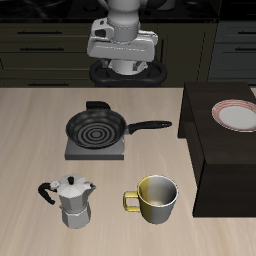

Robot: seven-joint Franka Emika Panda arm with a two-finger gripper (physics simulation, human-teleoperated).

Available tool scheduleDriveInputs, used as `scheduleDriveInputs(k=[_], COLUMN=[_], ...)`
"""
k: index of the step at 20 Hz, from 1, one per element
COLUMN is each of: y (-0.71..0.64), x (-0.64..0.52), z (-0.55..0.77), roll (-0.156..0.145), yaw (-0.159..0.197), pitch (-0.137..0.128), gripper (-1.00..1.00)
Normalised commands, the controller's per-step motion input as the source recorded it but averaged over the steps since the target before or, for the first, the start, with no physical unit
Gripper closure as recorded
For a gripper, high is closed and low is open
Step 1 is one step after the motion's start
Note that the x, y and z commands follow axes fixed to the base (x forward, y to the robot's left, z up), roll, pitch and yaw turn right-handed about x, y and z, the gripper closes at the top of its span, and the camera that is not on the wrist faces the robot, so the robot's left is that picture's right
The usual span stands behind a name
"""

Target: Place the mug on the plate

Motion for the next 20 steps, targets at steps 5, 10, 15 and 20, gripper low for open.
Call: scheduleDriveInputs(k=[5,10,15,20], y=[-0.03,0.03,-0.12,-0.01], x=[0.43,0.59,0.46,0.54], z=[0.16,0.14,0.15,0.14], roll=[0.014,0.052,0.006,0.067], yaw=[0.020,-0.011,-0.063,-0.046], pitch=[-0.060,0.006,0.019,0.012], gripper=[-1.00,-1.00,-1.00,-1.00])
